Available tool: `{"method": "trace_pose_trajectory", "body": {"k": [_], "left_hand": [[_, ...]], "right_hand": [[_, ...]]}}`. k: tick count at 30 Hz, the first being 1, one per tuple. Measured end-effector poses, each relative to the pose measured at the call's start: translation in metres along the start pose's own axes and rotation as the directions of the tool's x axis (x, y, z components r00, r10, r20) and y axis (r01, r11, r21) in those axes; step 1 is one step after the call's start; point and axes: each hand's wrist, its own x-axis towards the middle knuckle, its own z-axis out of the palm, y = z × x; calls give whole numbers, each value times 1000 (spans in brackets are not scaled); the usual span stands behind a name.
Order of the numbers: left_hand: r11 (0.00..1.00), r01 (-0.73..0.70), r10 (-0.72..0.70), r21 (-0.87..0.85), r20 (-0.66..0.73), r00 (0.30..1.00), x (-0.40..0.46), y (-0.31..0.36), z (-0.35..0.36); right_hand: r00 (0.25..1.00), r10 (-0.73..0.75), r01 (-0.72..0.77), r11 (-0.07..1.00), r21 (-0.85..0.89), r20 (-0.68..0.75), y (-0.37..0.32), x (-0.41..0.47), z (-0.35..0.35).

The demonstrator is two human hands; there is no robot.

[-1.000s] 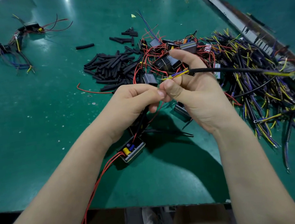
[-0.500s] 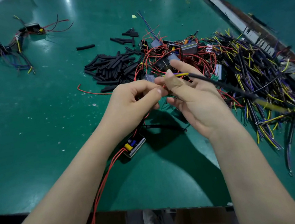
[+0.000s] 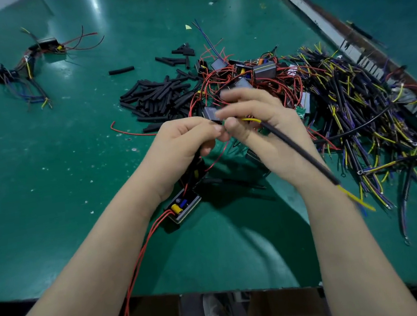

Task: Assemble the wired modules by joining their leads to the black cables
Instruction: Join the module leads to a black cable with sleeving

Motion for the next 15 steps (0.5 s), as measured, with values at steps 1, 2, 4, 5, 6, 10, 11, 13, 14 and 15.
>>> {"method": "trace_pose_trajectory", "body": {"k": [1,2,4,5,6,10,11,13,14,15], "left_hand": [[1000,7,-7,-5,8,1000,0,-1,0],[1000,15,-15,-14,13,1000,0,-1,-1],[999,38,-37,-39,20,999,2,-2,-2],[997,58,-57,-45,26,998,2,-2,-3],[996,82,-80,-45,36,996,3,-2,-3],[994,107,-106,-2,104,989,2,-1,-6],[997,76,-77,14,112,991,1,0,-7],[996,-3,-6,91,94,996,-2,4,-10],[984,-57,45,170,76,996,-3,6,-12],[946,-138,124,294,63,990,-3,7,-14]], "right_hand": [[1000,-21,21,999,-50,-8,1,0,1],[1000,-16,14,998,-65,-16,2,-1,1],[1000,13,-14,999,-46,-22,3,-2,1],[1000,10,-12,998,-59,-26,3,-3,2],[999,-9,6,995,-100,-32,3,-3,2],[997,-74,75,974,-214,12,5,2,-1],[997,-73,79,974,-214,37,4,3,-4],[996,-25,40,984,-174,84,-1,6,-7],[993,40,-25,990,-136,109,-3,7,-8],[984,120,-106,988,-110,131,-6,9,-7]]}}
